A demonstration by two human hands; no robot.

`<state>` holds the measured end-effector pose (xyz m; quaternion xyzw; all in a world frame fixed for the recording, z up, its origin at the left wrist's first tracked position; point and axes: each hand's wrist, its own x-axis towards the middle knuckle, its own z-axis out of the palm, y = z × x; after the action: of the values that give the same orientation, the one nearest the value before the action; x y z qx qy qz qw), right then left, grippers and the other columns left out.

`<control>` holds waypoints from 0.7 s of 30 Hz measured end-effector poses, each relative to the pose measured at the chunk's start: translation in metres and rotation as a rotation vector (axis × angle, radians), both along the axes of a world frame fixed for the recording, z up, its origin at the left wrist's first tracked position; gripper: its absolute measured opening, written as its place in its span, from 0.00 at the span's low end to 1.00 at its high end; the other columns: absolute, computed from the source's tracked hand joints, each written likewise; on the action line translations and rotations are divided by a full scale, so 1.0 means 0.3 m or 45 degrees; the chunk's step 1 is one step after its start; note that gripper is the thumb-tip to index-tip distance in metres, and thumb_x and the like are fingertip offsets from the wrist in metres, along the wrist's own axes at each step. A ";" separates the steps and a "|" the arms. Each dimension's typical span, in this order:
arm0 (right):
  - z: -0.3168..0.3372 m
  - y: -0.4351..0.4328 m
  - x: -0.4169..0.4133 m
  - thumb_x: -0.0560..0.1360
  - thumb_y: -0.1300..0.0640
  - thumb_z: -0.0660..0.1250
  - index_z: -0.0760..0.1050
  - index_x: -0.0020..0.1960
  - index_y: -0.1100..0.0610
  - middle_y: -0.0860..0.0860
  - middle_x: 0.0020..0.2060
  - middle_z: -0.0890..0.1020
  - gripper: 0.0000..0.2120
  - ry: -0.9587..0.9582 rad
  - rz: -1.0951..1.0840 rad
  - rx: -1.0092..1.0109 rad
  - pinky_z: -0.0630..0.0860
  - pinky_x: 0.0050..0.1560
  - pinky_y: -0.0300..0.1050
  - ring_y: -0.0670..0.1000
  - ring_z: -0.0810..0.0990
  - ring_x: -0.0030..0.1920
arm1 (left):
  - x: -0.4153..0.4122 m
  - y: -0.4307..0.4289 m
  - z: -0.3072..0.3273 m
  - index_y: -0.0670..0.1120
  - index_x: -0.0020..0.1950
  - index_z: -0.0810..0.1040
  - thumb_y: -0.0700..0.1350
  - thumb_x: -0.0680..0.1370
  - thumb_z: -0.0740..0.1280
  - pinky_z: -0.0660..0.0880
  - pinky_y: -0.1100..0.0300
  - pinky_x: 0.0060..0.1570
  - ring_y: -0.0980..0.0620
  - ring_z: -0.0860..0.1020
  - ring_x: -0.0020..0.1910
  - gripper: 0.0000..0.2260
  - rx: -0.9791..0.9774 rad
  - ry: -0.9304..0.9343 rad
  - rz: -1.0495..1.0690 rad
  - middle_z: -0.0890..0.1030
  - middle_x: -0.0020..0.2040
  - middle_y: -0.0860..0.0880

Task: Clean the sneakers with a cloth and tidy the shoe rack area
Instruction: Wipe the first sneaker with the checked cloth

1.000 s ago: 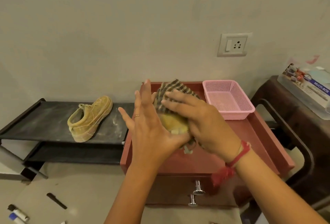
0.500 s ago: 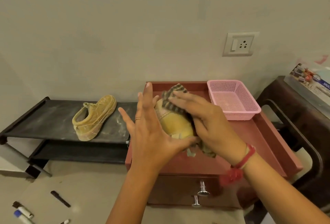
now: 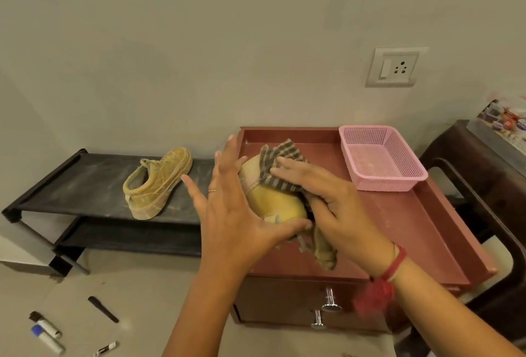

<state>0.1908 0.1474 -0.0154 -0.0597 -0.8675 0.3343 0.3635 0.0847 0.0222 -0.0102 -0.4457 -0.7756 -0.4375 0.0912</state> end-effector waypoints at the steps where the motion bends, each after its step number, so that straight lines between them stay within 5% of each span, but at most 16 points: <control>1: 0.002 0.013 -0.016 0.70 0.72 0.56 0.73 0.63 0.52 0.45 0.62 0.76 0.27 0.005 -0.027 -0.053 0.67 0.67 0.41 0.41 0.71 0.65 | -0.006 -0.005 -0.003 0.55 0.77 0.45 0.78 0.54 0.65 0.34 0.39 0.71 0.50 0.69 0.70 0.59 -0.002 0.004 0.010 0.73 0.63 0.55; 10: -0.029 0.010 -0.062 0.72 0.72 0.56 0.74 0.63 0.54 0.46 0.59 0.77 0.24 -0.082 -0.117 -0.131 0.67 0.65 0.37 0.44 0.73 0.63 | -0.038 -0.060 -0.037 0.59 0.75 0.48 0.79 0.53 0.63 0.32 0.40 0.71 0.47 0.66 0.72 0.56 -0.074 -0.047 0.025 0.73 0.68 0.47; 17: -0.040 0.000 -0.066 0.70 0.71 0.56 0.74 0.62 0.52 0.42 0.58 0.75 0.26 -0.123 -0.105 -0.033 0.63 0.63 0.26 0.45 0.74 0.61 | -0.053 -0.082 -0.061 0.59 0.74 0.50 0.78 0.54 0.65 0.33 0.39 0.70 0.46 0.67 0.71 0.54 -0.053 -0.039 0.025 0.73 0.68 0.49; 21: -0.027 -0.020 -0.063 0.70 0.69 0.56 0.76 0.61 0.58 0.45 0.56 0.77 0.22 -0.118 -0.124 -0.041 0.64 0.62 0.27 0.44 0.75 0.60 | -0.060 -0.090 -0.078 0.54 0.75 0.60 0.78 0.55 0.64 0.34 0.38 0.69 0.48 0.59 0.75 0.53 -0.072 -0.004 -0.007 0.68 0.70 0.58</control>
<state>0.1719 0.1413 -0.0236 -0.1232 -0.8740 0.3270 0.3378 0.0666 -0.0049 -0.0336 -0.4497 -0.7866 -0.4163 0.0762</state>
